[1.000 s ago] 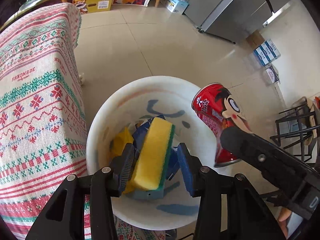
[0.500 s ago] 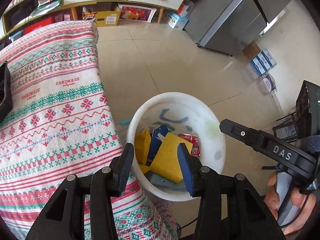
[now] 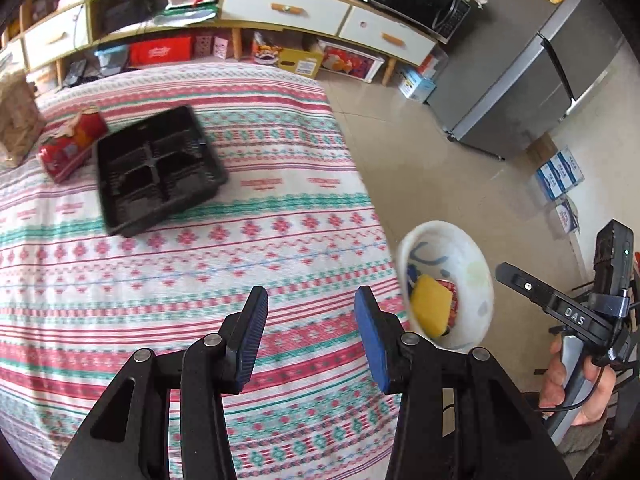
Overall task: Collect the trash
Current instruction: 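Grasp the other red cartoon can with the left tool while the right tool grasps the black tray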
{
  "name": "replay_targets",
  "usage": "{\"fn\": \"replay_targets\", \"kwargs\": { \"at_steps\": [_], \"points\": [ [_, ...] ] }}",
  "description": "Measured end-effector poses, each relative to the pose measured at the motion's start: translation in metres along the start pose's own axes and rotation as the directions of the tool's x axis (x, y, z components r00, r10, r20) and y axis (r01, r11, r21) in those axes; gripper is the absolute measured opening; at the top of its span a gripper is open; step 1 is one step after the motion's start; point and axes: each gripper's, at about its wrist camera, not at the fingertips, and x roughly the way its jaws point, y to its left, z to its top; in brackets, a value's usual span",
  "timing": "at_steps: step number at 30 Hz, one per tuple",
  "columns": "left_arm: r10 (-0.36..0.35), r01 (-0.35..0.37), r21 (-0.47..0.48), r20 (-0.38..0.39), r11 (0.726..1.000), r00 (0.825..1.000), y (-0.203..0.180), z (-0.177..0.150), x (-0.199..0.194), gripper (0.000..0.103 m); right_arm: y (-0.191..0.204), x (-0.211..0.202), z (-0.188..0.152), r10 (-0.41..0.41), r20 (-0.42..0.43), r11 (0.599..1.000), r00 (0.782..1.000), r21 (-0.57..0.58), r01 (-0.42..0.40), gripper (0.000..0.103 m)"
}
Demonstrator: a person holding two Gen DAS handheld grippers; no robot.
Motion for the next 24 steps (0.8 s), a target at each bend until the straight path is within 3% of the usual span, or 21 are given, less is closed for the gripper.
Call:
{"fn": "replay_targets", "kwargs": {
  "at_steps": [4, 9, 13, 18, 21, 24],
  "points": [
    [0.077, -0.076, -0.055, 0.013, 0.996, 0.997, 0.054, 0.004, -0.019, 0.048, 0.036, -0.001, -0.008, 0.075, -0.010, 0.989, 0.997, -0.124, -0.076, 0.066],
    [0.207, -0.206, -0.023, 0.034, 0.978, 0.978, 0.108, 0.020, -0.044, 0.048, 0.082, 0.001, -0.029, 0.148, -0.093, 0.955, 0.985, -0.245, -0.167, 0.066],
    [0.264, -0.266, 0.030, 0.064, 0.964, 0.963, 0.141, 0.040, -0.055, 0.057, 0.105, 0.001, -0.053, 0.232, -0.222, 0.940, 0.947, -0.197, -0.277, 0.066],
    [0.316, -0.326, 0.134, 0.092, 0.936, 0.944, 0.167, 0.071, -0.054, 0.058, 0.123, -0.012, -0.107, 0.306, -0.243, 0.925, 0.920, -0.151, -0.348, 0.067],
    [0.286, -0.295, 0.142, 0.083, 0.945, 0.955, 0.182, 0.093, -0.037, 0.061, 0.131, -0.011, -0.141, 0.347, -0.276, 0.917, 0.896, -0.099, -0.386, 0.067],
    [0.253, -0.254, 0.168, 0.025, 0.953, 0.967, 0.190, 0.108, -0.011, 0.061, 0.149, -0.004, -0.151, 0.296, -0.277, 0.928, 0.914, -0.144, -0.344, 0.067]
  ]
}}
